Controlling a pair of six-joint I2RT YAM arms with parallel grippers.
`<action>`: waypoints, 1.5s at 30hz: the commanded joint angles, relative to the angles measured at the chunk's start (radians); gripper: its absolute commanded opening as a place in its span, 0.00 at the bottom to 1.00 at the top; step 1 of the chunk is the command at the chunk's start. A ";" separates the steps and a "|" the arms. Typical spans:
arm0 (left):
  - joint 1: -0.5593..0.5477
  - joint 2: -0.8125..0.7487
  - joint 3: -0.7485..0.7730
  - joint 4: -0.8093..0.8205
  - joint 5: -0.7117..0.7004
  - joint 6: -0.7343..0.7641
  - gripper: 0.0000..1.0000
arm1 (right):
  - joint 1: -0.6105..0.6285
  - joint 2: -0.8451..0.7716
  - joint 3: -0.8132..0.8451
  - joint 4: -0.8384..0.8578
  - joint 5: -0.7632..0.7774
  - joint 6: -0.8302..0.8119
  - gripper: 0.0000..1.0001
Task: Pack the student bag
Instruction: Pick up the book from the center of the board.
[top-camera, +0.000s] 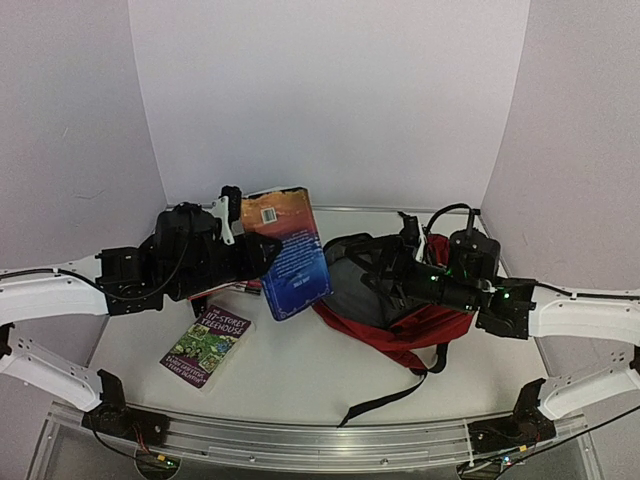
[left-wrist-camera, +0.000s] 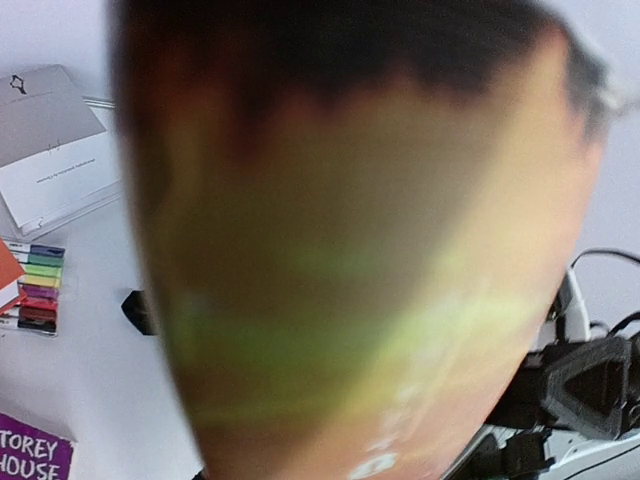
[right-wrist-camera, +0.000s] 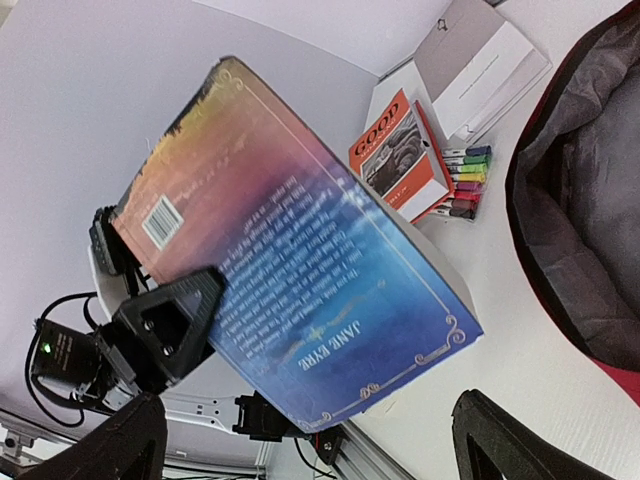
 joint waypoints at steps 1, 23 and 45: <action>0.043 -0.055 0.015 0.365 0.076 -0.114 0.00 | 0.030 -0.018 -0.037 0.154 0.033 0.064 0.98; 0.054 -0.077 -0.123 0.734 0.092 -0.307 0.00 | 0.082 0.257 0.063 0.465 0.091 0.157 0.98; 0.054 -0.028 -0.139 0.751 0.116 -0.422 0.00 | 0.084 0.295 0.045 0.794 0.160 0.213 0.39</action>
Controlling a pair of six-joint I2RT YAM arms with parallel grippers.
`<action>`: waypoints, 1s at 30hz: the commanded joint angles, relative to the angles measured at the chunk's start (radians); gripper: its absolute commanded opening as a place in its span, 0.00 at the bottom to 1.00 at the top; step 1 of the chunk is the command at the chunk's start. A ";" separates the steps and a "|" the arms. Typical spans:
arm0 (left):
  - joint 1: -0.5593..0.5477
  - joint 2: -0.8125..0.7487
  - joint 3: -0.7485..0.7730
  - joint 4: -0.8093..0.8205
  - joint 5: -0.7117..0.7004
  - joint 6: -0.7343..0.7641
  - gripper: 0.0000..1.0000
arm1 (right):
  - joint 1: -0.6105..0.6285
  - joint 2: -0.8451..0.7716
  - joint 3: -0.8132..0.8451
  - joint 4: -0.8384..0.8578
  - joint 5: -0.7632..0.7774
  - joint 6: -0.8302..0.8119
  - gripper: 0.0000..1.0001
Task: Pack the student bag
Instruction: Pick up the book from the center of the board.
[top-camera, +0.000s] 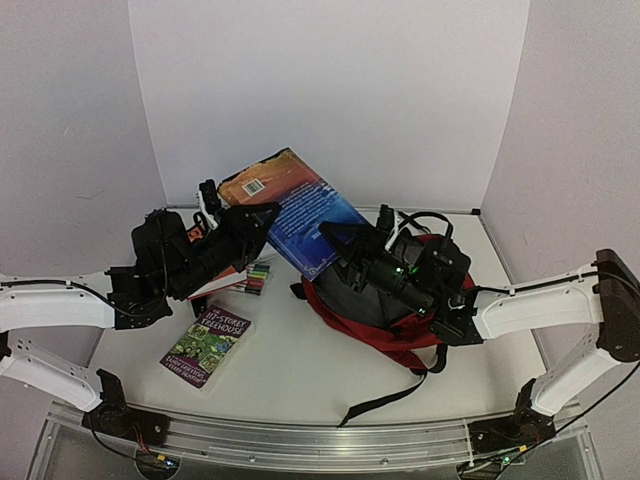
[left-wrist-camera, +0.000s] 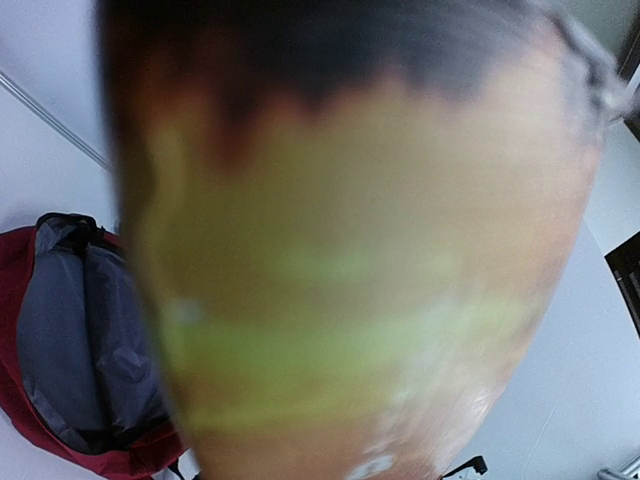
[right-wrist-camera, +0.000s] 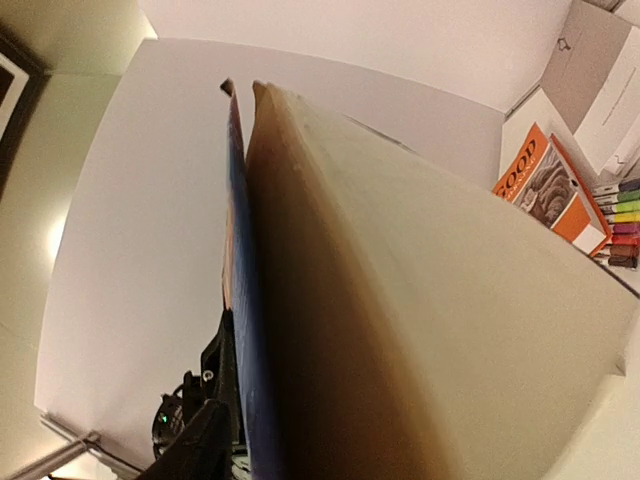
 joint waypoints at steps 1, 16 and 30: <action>-0.003 -0.021 0.026 0.121 0.023 -0.039 0.00 | 0.006 -0.033 -0.002 0.148 0.050 -0.009 0.33; 0.160 -0.164 -0.004 -0.370 0.234 -0.029 0.94 | -0.041 -0.210 0.089 -0.394 0.180 -0.227 0.00; 0.491 -0.053 0.067 -0.498 0.942 0.155 1.00 | -0.343 -0.230 0.219 -0.657 -0.510 -0.341 0.00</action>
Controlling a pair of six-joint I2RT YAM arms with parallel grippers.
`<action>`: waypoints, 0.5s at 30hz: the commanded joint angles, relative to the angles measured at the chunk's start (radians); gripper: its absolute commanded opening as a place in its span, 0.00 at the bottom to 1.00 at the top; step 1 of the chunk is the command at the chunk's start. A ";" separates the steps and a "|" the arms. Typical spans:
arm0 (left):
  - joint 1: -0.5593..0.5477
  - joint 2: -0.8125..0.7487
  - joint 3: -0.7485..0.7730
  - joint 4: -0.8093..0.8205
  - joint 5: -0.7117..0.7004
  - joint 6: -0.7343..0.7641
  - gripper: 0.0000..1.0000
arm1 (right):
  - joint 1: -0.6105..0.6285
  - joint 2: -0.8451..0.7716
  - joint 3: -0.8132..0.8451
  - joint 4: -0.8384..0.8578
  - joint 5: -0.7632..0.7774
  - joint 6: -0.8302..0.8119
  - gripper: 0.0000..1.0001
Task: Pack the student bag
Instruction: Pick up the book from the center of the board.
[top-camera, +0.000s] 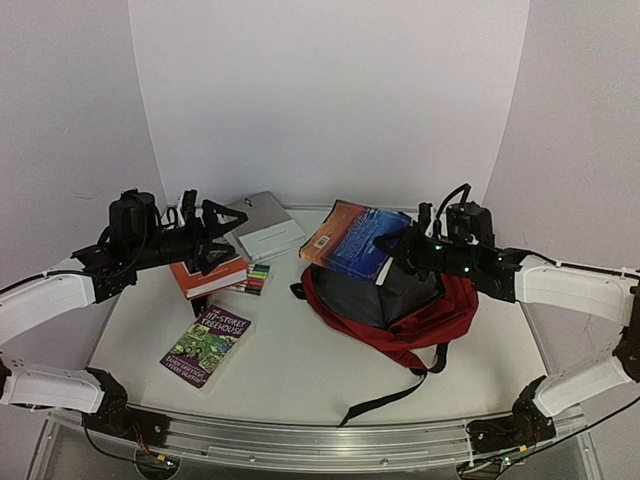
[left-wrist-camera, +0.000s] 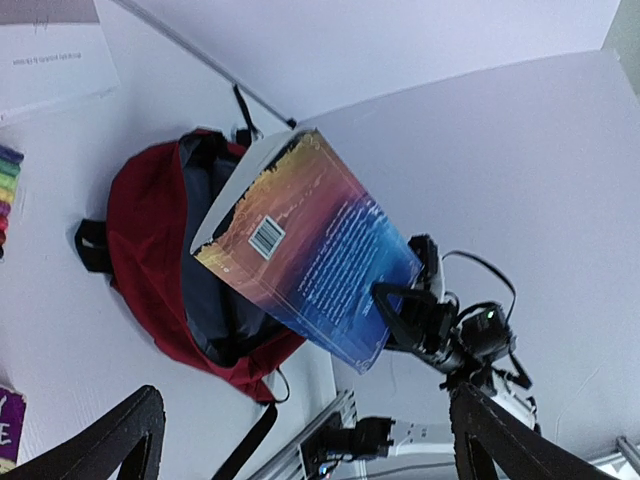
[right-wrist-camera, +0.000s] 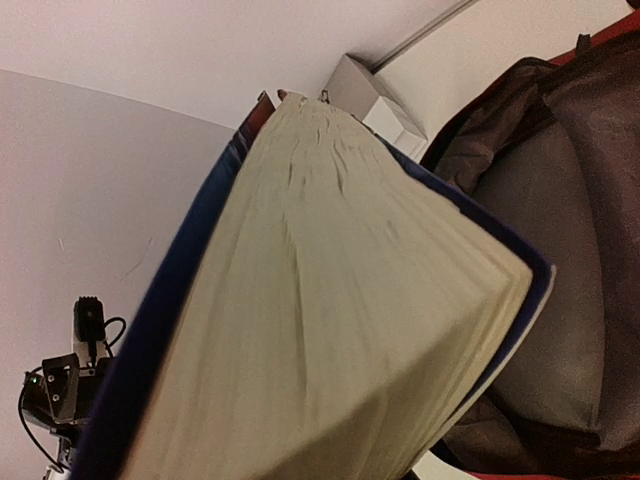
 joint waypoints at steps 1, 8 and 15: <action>0.005 0.062 0.090 -0.064 0.271 0.124 1.00 | 0.023 -0.055 0.150 0.142 -0.300 -0.054 0.00; 0.006 0.116 0.129 -0.080 0.396 0.179 1.00 | 0.029 -0.105 0.143 0.190 -0.447 0.030 0.00; 0.004 0.161 0.129 0.000 0.454 0.150 1.00 | 0.033 -0.118 0.091 0.417 -0.524 0.162 0.00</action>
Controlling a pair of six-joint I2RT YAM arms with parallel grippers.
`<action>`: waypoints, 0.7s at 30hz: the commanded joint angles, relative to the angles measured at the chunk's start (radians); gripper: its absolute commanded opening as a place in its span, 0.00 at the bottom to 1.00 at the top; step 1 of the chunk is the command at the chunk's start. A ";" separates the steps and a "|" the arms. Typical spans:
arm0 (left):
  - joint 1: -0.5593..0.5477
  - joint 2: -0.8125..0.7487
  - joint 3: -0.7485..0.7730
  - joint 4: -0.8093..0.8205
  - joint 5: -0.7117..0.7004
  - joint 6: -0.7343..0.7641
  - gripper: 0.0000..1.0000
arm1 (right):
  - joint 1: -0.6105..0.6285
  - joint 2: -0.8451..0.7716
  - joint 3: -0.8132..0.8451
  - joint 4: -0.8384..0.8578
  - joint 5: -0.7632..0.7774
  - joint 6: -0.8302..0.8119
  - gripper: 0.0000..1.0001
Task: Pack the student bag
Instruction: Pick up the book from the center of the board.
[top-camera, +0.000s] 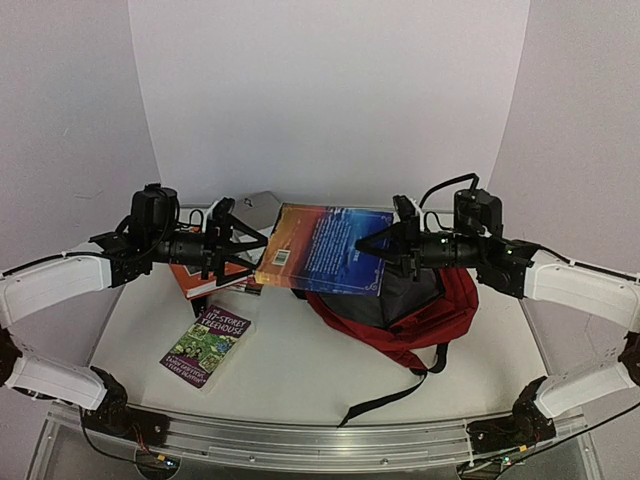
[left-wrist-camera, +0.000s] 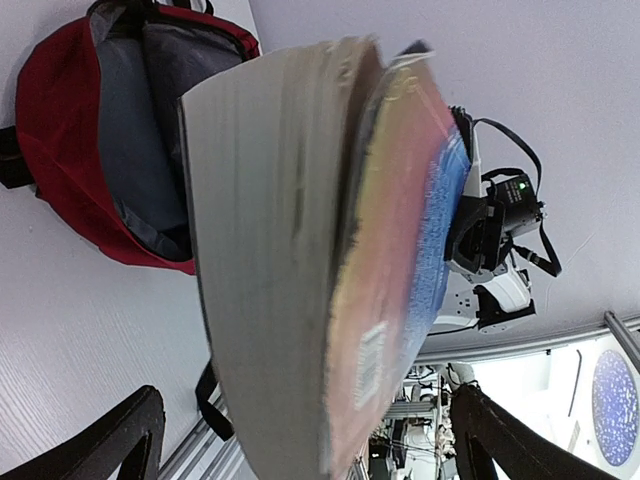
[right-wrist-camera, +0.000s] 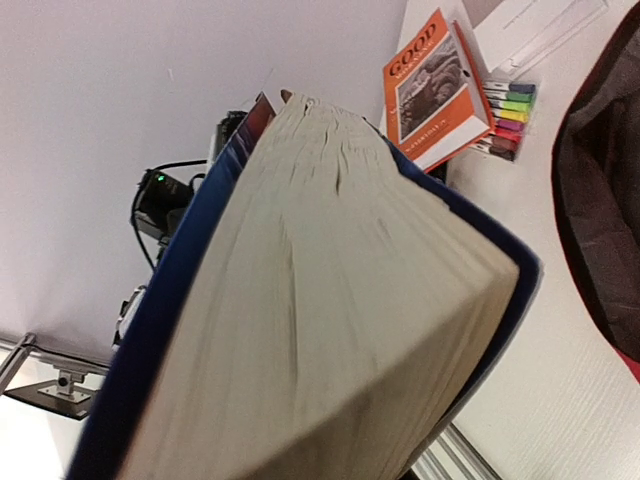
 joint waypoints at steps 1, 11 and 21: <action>0.003 0.021 0.036 0.091 0.073 -0.005 1.00 | 0.005 -0.061 0.022 0.453 -0.106 0.130 0.00; 0.002 0.005 0.039 0.222 0.131 -0.082 0.89 | 0.042 0.025 0.035 0.505 -0.132 0.140 0.00; 0.002 0.005 0.040 0.234 0.143 -0.101 0.60 | 0.067 0.083 0.043 0.495 -0.122 0.110 0.00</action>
